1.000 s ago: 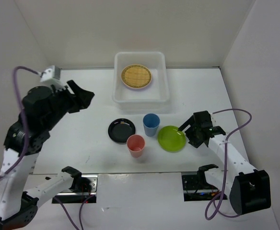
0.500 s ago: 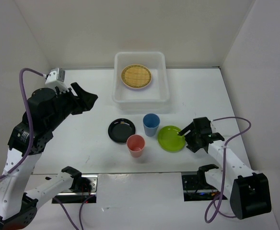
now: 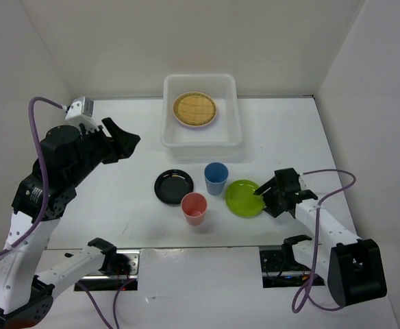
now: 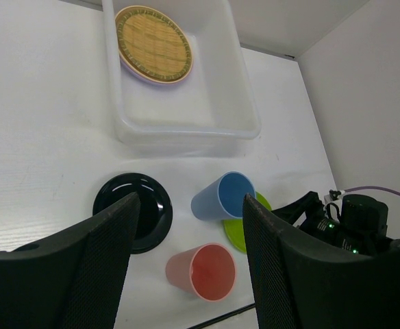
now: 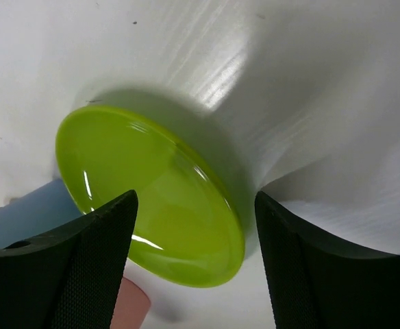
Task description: Place the mixed dishes into the plastic bin
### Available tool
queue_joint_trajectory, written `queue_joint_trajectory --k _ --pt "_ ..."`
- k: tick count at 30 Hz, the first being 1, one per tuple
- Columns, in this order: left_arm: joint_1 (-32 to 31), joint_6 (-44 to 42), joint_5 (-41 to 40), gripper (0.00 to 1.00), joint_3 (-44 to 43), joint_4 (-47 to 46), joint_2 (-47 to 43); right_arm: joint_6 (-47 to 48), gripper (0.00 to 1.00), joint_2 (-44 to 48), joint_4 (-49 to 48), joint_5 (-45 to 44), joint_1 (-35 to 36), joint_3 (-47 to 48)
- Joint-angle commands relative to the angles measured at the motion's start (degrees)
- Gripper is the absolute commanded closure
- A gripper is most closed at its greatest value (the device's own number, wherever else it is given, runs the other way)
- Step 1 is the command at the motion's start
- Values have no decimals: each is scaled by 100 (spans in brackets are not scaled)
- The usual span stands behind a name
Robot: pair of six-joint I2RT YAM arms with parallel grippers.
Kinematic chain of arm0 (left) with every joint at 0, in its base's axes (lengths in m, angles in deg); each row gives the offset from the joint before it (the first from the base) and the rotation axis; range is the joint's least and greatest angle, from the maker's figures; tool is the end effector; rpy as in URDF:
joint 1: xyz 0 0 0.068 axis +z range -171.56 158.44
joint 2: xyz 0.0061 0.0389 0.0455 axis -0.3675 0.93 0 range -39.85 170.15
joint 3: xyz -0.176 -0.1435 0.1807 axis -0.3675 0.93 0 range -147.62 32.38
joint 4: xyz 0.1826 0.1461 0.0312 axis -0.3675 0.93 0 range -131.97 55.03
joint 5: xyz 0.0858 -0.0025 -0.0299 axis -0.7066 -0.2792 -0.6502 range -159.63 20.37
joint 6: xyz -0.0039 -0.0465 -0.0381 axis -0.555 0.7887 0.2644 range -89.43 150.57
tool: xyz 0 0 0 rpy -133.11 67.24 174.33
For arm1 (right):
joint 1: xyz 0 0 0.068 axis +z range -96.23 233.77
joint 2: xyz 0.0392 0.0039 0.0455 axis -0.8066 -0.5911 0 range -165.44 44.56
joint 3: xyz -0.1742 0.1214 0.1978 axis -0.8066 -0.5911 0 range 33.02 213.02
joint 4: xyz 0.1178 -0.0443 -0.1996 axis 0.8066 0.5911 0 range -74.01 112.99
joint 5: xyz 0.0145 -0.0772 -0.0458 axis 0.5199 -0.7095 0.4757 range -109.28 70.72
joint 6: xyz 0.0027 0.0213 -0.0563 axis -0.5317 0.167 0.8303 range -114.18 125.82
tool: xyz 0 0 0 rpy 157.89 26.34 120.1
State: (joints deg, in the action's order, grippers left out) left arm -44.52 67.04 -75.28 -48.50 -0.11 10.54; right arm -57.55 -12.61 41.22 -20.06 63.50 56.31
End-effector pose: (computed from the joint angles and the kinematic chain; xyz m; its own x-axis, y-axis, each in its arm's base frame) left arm 0.1061 -0.0401 0.4695 -0.3239 -0.5050 -0.8000 0.1329 0.8129 -0.5670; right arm 0.1402 0.0235 0.1771 -0.5241 0.8170 -0.2404 0.6834 0.5719 0.4537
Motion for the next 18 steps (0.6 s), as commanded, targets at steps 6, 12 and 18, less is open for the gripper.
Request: queue_joint_trajectory --k 6,12,18 --pt "-7 18 -24 31 -226 -284 -29 106 42 -567 -660 -10 -25 255" --pt "-7 -87 -138 30 -393 -284 23 159 71 -874 -660 42 -25 369" --pt "-7 -87 -191 30 -446 -284 23 211 95 -1033 -713 42 -25 484"
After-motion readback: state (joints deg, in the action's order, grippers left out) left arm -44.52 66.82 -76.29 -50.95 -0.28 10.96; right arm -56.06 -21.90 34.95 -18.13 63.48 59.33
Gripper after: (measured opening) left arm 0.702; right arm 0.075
